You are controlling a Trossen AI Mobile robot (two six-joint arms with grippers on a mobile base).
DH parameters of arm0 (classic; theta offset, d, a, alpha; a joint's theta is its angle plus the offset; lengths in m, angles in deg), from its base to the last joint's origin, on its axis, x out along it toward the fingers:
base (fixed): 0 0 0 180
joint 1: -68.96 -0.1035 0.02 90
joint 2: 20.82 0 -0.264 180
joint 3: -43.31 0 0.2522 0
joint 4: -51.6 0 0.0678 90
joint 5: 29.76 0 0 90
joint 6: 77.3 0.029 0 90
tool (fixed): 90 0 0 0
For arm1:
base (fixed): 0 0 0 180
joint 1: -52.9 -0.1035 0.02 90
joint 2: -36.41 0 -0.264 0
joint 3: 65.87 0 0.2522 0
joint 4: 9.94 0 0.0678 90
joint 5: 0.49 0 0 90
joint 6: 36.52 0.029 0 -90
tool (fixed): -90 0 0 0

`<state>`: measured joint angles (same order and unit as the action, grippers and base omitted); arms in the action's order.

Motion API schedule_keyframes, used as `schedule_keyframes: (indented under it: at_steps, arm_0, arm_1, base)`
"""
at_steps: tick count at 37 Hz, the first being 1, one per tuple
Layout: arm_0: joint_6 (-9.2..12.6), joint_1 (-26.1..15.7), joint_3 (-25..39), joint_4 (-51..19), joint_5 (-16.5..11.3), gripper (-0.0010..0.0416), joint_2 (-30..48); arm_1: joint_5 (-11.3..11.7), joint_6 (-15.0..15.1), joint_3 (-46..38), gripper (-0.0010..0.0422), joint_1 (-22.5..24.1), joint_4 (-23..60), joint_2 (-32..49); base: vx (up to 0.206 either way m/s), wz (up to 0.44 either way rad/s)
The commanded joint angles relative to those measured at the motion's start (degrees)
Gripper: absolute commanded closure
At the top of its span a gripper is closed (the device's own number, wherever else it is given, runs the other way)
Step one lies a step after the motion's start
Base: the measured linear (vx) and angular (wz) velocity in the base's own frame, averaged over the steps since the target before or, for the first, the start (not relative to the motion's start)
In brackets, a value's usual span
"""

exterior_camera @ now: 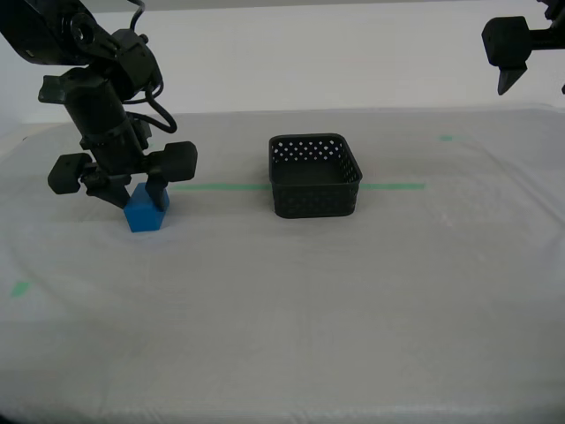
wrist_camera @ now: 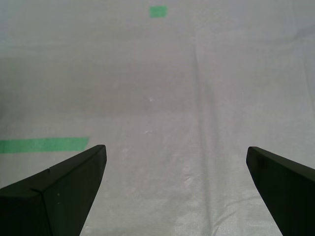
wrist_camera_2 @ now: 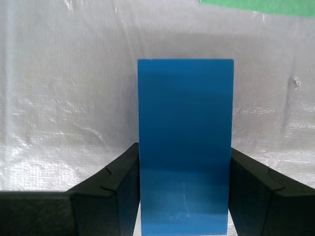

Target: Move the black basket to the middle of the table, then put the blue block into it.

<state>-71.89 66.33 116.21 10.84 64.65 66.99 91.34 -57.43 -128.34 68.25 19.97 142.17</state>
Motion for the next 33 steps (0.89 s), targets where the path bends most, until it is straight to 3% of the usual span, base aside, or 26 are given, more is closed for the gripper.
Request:
schedule_keyframes:
  at_steps: [1,3,11,19,29,33]
  arm_0:
    - [0.1,0.0,0.1,0.0,0.2,0.0007,0.0]
    - [0.1,0.0,0.1,0.0,0.2,0.0007,0.0]
    - [0.1,0.0,0.1,0.0,0.2,0.0007,0.0]
    - [0.1,0.0,0.1,0.0,0.2,0.0007,0.0]
    - [0.1,0.0,0.1,0.0,0.2,0.0007,0.0]
    - [0.1,0.0,0.1,0.0,0.2,0.0007,0.0]
  arm_1:
    - [-0.3,-0.3,0.0,0.0400,0.0,0.0,0.0]
    - [-0.3,-0.4,0.0,0.0417,0.0,0.0,0.0]
    - [-0.4,-0.4,-0.1,0.0413,0.0,0.2,0.0]
    - [-2.0,-1.3,-0.4,0.0414,0.3,1.1,-2.8]
    - [-2.3,-0.9,-9.9,0.0413,1.4,16.3,-4.9]
    - [-2.3,-1.0,-13.2,0.0413,3.2,17.3,-4.9]
  base:
    - [0.000,0.000]
    - [0.000,0.000]
    - [0.000,0.000]
    - [0.000,0.000]
    - [0.000,0.000]
    - [0.000,0.000]
